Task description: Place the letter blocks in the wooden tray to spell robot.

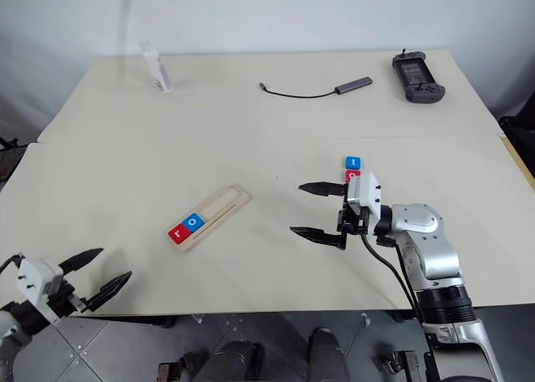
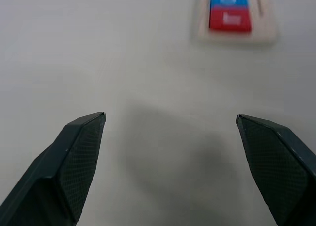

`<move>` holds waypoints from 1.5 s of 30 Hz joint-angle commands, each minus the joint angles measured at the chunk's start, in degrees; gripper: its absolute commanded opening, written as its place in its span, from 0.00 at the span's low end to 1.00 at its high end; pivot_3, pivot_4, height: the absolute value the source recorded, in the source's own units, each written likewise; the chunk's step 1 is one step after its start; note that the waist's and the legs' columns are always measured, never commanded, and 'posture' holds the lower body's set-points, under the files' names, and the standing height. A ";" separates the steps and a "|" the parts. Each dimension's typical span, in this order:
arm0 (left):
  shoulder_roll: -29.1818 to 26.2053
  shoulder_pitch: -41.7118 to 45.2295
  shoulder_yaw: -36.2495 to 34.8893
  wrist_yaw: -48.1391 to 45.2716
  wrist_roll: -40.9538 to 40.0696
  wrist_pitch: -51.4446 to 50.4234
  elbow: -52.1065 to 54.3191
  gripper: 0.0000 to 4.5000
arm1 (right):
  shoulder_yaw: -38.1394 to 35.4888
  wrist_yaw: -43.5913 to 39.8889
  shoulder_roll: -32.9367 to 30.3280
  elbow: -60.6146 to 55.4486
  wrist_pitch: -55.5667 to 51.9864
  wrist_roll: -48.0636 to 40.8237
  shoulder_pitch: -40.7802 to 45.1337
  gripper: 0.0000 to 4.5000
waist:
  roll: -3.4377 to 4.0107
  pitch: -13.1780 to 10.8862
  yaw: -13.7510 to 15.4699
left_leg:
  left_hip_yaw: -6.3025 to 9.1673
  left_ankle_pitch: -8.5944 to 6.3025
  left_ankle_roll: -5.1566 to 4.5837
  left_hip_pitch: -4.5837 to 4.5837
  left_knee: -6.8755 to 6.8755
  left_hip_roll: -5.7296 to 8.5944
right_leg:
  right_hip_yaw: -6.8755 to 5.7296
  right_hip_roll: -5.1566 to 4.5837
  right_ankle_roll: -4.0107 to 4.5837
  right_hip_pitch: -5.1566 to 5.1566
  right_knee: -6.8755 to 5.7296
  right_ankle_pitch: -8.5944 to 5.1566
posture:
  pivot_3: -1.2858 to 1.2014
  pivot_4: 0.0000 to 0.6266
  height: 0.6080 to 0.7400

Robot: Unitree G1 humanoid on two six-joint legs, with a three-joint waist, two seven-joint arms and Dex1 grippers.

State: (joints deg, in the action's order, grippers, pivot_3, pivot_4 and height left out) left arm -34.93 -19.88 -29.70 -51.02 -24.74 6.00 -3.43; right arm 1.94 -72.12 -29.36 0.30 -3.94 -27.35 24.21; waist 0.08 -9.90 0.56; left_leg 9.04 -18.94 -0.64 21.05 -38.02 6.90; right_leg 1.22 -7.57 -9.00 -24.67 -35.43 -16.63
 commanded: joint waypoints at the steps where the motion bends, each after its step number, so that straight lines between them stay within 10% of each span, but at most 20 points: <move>1: 0.57 -0.05 -0.55 -0.11 -2.47 -0.48 3.53 1.00 | -0.58 -0.50 -0.08 -3.34 -0.49 -2.10 0.19 0.99 | -0.02 0.01 0.63 | -0.01 -0.01 -0.01 0.01 -0.03 0.00 | 0.01 0.00 0.01 0.00 0.00 0.00 | 0.52 0.24 1.00; 10: -0.11 7.17 8.83 4.85 -1.86 -13.26 14.32 1.00 | -2.16 -0.76 -2.33 -5.97 -2.82 -4.30 -0.67 0.99 | -0.03 0.02 0.63 | -0.03 -0.06 0.00 -0.01 -0.03 -0.03 | 0.03 0.05 0.02 0.00 -0.08 0.02 | 0.52 0.24 1.00; 37: -2.71 21.87 22.76 4.18 8.95 -19.20 3.15 1.00 | -3.28 4.11 -3.27 -10.30 -4.29 -4.30 -4.08 0.99 | 0.01 0.05 -0.30 | -0.13 -0.07 0.01 -0.11 -0.03 -0.02 | 0.14 0.06 0.03 0.00 -0.14 0.01 | 0.52 0.24 1.00; 41: -2.78 21.48 23.21 3.93 9.41 -18.35 2.47 0.76 | -3.60 4.29 -3.38 -10.76 -4.61 -4.31 -4.41 1.00 | 0.02 0.05 -0.36 | -0.15 -0.08 0.01 -0.16 -0.02 -0.02 | 0.17 0.06 0.03 0.02 -0.12 0.01 | 0.52 0.24 1.00; 45: -2.64 21.43 23.87 3.02 9.65 -17.07 1.59 0.75 | -4.06 4.20 -3.85 -10.83 -4.74 -4.41 -4.64 1.00 | 0.03 0.06 -0.35 | -0.16 -0.08 0.01 -0.25 -0.02 -0.02 | 0.19 0.06 0.03 0.08 -0.11 0.01 | 0.52 0.24 1.00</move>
State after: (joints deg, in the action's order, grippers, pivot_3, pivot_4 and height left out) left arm -37.19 3.15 -7.97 -46.78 -17.04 -10.73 -0.02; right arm -0.37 -67.93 -32.49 -8.30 -8.86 -30.43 19.71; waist 0.11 -9.85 0.21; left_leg 8.86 -19.02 -0.63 20.75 -38.02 6.88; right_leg 1.42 -7.51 -8.97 -24.55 -35.53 -16.62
